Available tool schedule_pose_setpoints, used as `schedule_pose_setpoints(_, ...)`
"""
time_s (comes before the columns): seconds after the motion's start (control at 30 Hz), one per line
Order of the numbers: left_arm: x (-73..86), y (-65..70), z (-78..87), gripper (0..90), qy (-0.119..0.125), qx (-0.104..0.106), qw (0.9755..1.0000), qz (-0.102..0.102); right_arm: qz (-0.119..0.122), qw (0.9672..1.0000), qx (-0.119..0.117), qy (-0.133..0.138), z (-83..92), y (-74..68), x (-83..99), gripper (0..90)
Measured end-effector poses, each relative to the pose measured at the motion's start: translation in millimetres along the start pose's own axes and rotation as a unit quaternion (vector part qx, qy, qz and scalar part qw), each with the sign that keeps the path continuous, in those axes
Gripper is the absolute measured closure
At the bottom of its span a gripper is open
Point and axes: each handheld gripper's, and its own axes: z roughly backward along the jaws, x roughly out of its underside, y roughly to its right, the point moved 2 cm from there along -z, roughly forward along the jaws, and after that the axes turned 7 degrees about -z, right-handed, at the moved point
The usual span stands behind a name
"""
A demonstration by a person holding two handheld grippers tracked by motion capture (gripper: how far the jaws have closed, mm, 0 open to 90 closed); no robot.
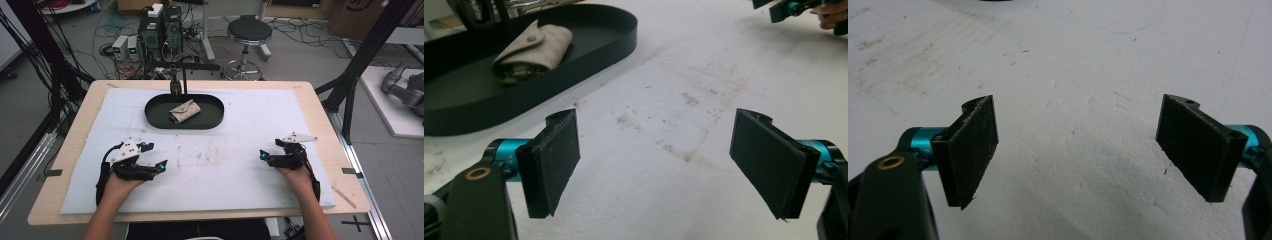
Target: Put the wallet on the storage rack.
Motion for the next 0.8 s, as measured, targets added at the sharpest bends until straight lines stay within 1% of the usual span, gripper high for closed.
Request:
schedule_pose_setpoints(0.03, 0.9, 0.4, -1.6, 20.0, 0.000, 0.003, 1.0000, 0.002, 0.002, 1.0000, 0.000, 0.000, 0.0, -0.2, 0.1, 17.4)
schedule_pose_setpoints(0.1, 1.3, 1.7, -3.5, 20.0, -0.001, 0.007, 1.0000, -0.001, 0.001, 1.0000, 0.001, -0.002, 0.6, -1.7, 0.3, 17.4)
schedule_pose_setpoints(0.23, 2.0, 3.1, -5.7, 20.0, -0.003, 0.010, 0.9999, -0.003, 0.004, 1.0000, 0.003, -0.004, -0.4, -3.0, 0.9, 17.4)
schedule_pose_setpoints(0.4, 2.2, 3.0, -5.6, 20.0, -0.002, 0.007, 1.0000, -0.002, 0.002, 1.0000, 0.003, -0.008, -1.5, -2.7, 1.5, 17.4)
schedule_pose_setpoints(0.63, 3.1, 2.2, -6.4, 20.0, -0.006, 0.005, 1.0000, -0.002, -0.001, 1.0000, 0.002, -0.008, -0.5, -1.7, 2.0, 17.4)
schedule_pose_setpoints(0.8, 4.2, 2.0, -7.2, 20.0, -0.007, 0.007, 1.0000, -0.001, -0.001, 1.0000, 0.004, -0.009, -1.8, -1.4, 2.3, 17.4)
